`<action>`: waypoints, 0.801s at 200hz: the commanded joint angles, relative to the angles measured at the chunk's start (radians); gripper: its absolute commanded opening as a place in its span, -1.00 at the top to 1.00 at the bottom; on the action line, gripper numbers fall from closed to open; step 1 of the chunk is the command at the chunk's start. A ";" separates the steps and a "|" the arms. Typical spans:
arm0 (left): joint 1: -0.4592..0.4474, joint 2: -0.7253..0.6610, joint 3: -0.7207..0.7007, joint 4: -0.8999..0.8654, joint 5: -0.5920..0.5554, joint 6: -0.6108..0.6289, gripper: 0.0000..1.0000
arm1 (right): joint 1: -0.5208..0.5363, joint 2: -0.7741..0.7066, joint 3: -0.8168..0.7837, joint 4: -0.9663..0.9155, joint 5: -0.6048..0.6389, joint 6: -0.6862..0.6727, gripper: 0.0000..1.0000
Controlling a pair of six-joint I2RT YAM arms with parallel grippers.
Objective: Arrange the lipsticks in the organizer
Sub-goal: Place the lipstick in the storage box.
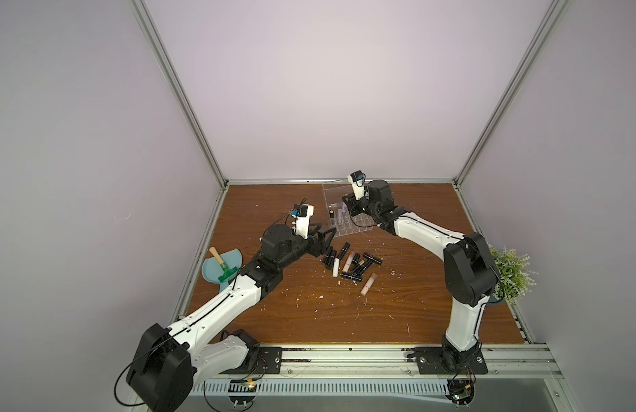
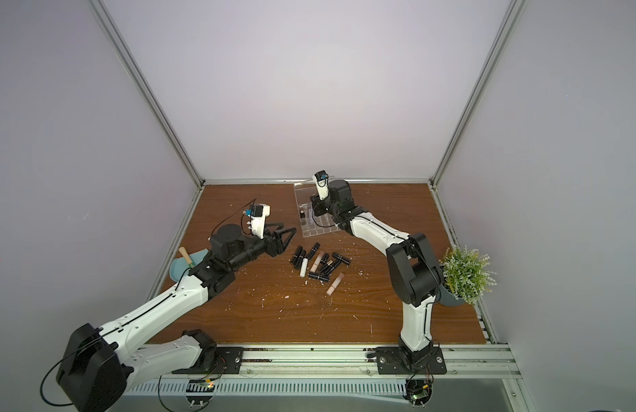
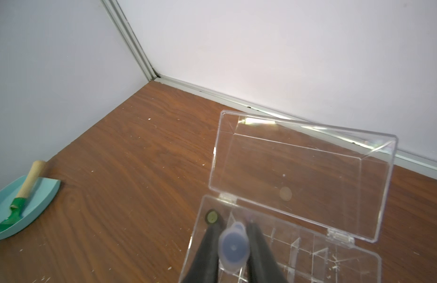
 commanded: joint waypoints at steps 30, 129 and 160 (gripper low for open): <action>0.007 -0.010 -0.002 -0.007 -0.009 0.013 -0.33 | -0.003 0.014 -0.016 0.072 0.064 -0.031 0.84; 0.009 0.001 0.003 -0.005 -0.003 0.009 -0.33 | -0.001 0.071 -0.016 0.146 0.096 -0.044 0.84; 0.007 0.009 0.004 -0.004 0.002 0.008 -0.33 | 0.000 0.090 -0.012 0.158 0.100 -0.046 0.83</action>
